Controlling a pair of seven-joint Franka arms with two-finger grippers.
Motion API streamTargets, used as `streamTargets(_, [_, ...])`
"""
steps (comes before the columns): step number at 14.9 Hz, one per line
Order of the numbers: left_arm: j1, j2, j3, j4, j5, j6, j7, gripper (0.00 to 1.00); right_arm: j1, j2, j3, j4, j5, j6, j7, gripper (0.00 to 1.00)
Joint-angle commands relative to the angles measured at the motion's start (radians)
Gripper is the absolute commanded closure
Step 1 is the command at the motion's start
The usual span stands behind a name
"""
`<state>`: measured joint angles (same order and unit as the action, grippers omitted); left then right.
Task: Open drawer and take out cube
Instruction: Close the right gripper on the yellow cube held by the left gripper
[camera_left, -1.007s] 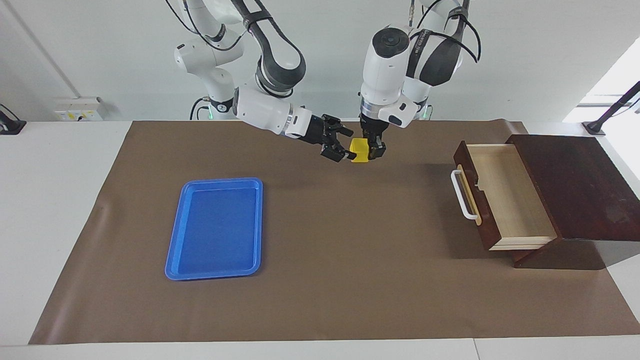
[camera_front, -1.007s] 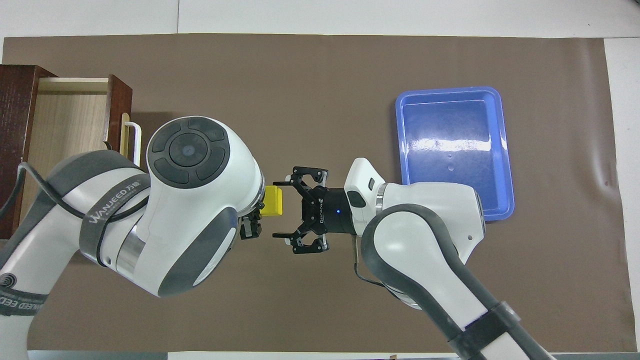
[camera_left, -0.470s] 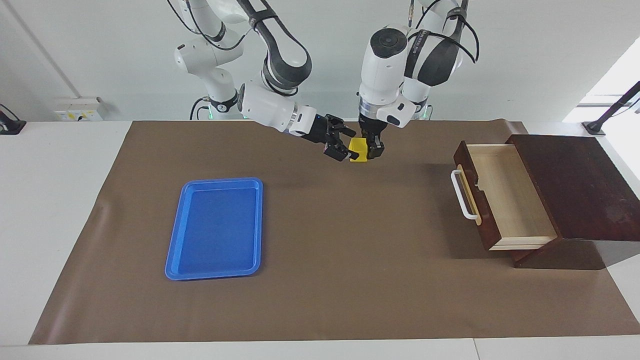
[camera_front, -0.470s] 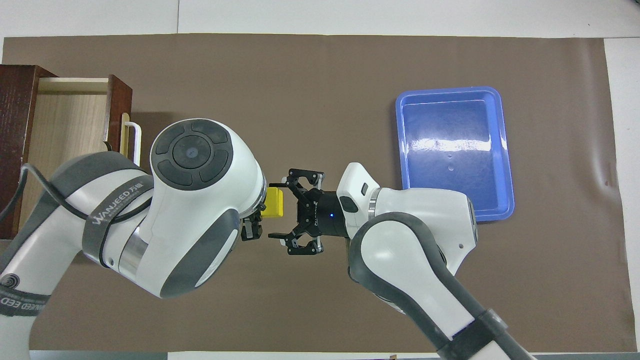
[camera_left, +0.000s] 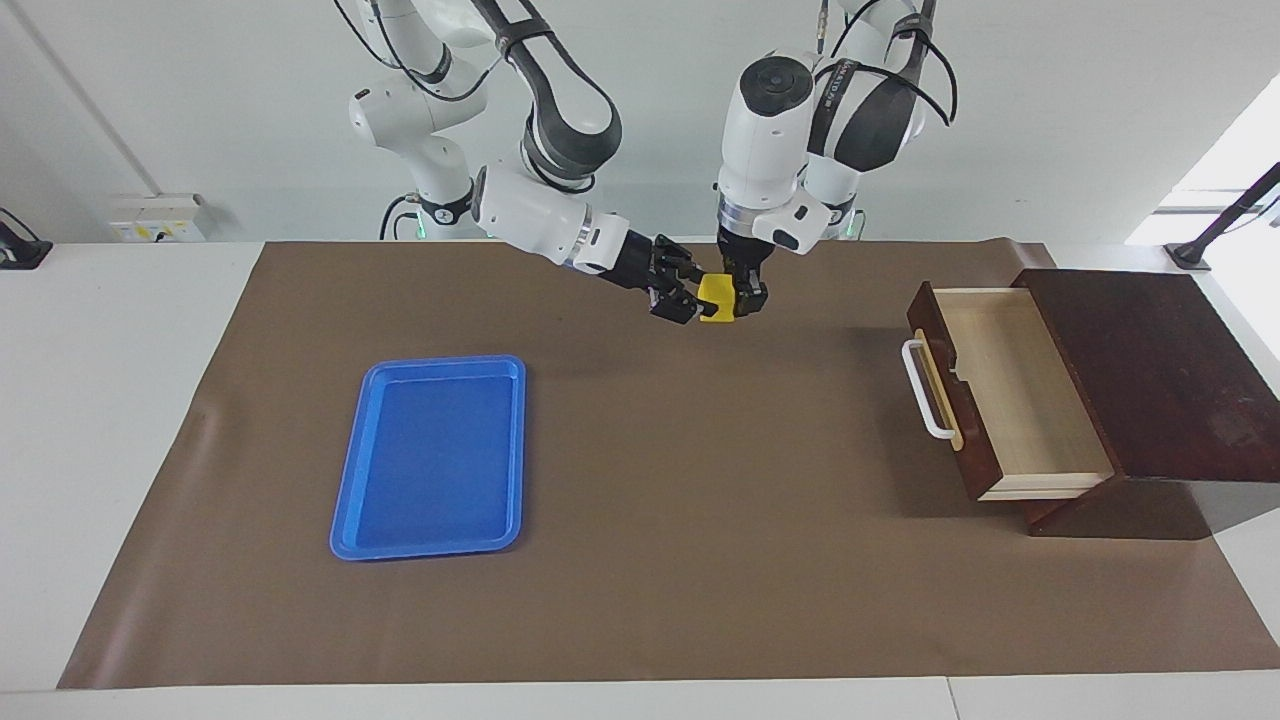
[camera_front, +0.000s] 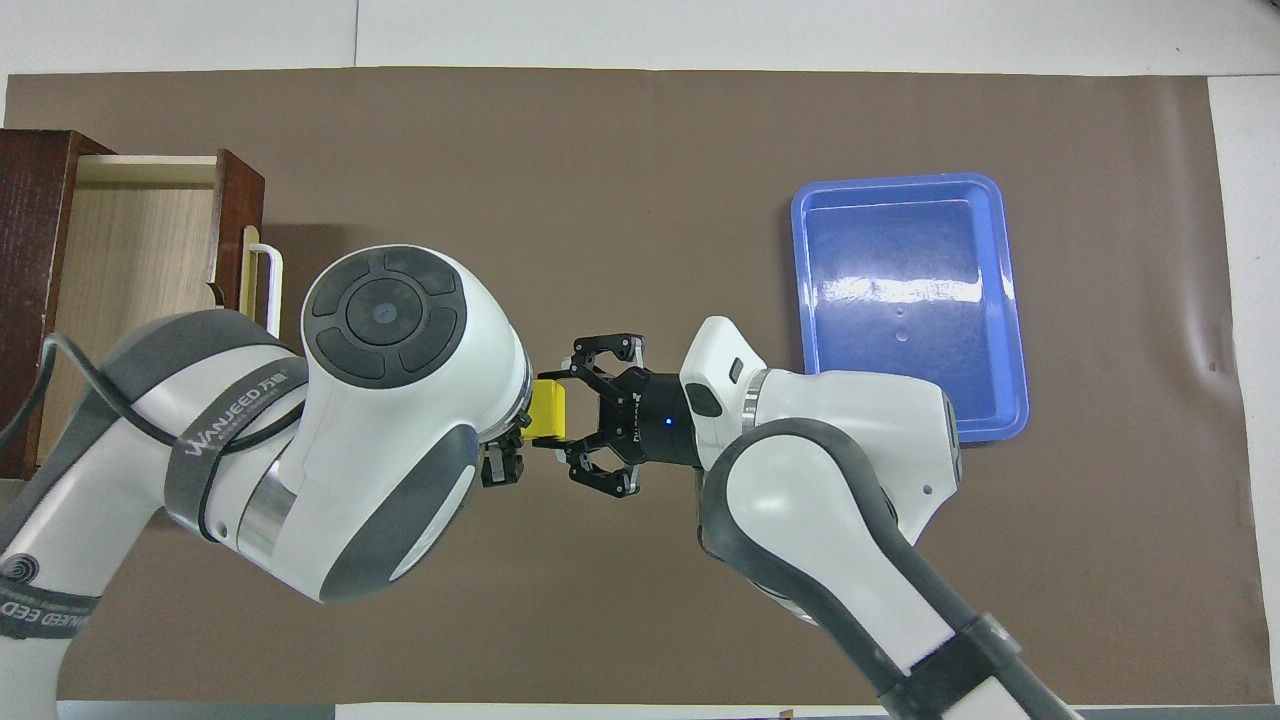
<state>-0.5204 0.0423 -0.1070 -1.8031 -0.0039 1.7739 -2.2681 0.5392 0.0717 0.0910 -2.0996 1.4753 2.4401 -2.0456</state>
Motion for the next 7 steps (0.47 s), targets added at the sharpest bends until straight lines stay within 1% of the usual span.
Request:
streamTargets(1, [-0.015, -0.021, 0.015, -0.015, -0.016, 0.025, 0.002, 1.00, 0.010, 0.016, 0.007, 0.029, -0.004, -0.004, -0.028, 1.00])
streamTargets(2, [-0.013, -0.021, 0.015, -0.015, -0.016, 0.028, 0.004, 0.89, 0.011, 0.019, 0.007, 0.035, -0.004, -0.001, -0.027, 1.00])
streamTargets(3, [-0.012, -0.021, 0.015, -0.013, -0.016, 0.030, 0.006, 0.57, 0.011, 0.019, 0.007, 0.039, -0.004, 0.003, -0.027, 1.00])
streamTargets(4, [-0.007, -0.019, 0.017, -0.010, -0.016, 0.030, 0.009, 0.11, 0.010, 0.019, 0.007, 0.036, -0.004, 0.002, -0.027, 1.00])
streamTargets(5, [0.000, -0.019, 0.018, -0.007, -0.015, 0.030, 0.009, 0.00, 0.010, 0.019, 0.007, 0.039, -0.004, 0.000, -0.027, 1.00])
streamTargets(7, [0.026, -0.021, 0.021, -0.005, -0.010, 0.027, 0.013, 0.00, 0.010, 0.020, 0.007, 0.041, -0.004, 0.000, -0.024, 1.00])
